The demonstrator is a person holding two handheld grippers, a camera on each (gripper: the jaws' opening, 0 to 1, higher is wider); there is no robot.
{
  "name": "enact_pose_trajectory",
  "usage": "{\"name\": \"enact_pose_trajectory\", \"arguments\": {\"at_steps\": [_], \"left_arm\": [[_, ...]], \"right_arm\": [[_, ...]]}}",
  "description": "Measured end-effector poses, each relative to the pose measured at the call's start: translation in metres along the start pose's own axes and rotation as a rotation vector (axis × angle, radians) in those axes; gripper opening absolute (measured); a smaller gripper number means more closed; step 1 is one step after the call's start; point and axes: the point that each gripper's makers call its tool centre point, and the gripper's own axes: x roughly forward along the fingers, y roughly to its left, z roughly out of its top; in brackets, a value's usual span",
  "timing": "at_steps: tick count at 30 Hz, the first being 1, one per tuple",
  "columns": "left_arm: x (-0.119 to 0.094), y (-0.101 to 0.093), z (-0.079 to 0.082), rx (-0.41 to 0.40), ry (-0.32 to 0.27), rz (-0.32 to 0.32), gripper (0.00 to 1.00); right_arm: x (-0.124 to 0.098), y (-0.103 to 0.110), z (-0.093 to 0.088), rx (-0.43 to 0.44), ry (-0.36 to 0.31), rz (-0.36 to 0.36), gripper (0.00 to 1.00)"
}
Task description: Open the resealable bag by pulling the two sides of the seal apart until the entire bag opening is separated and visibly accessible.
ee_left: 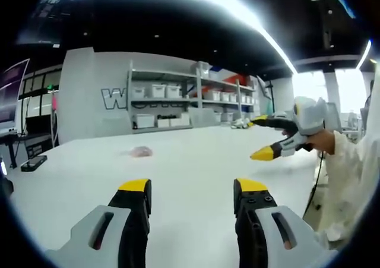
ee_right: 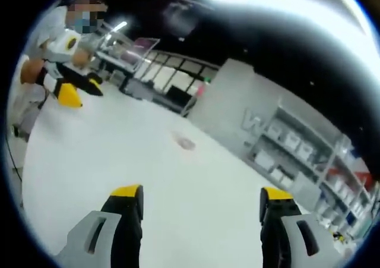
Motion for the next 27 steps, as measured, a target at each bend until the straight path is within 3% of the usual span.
{"name": "enact_pose_trajectory", "arguments": {"at_steps": [10,23,27], "left_arm": [[-0.001,0.002,0.0,0.013,0.003,0.013,0.55],[-0.003,0.004,0.003,0.017,-0.005,0.017,0.55],[-0.003,0.004,0.006,0.014,-0.019,0.023,0.59]], "right_arm": [[0.009,0.004,0.012,-0.035,-0.026,0.021,0.81],[0.026,0.006,0.016,-0.083,-0.04,0.045,0.81],[0.031,0.01,0.017,-0.105,-0.025,0.071,0.82]]}}
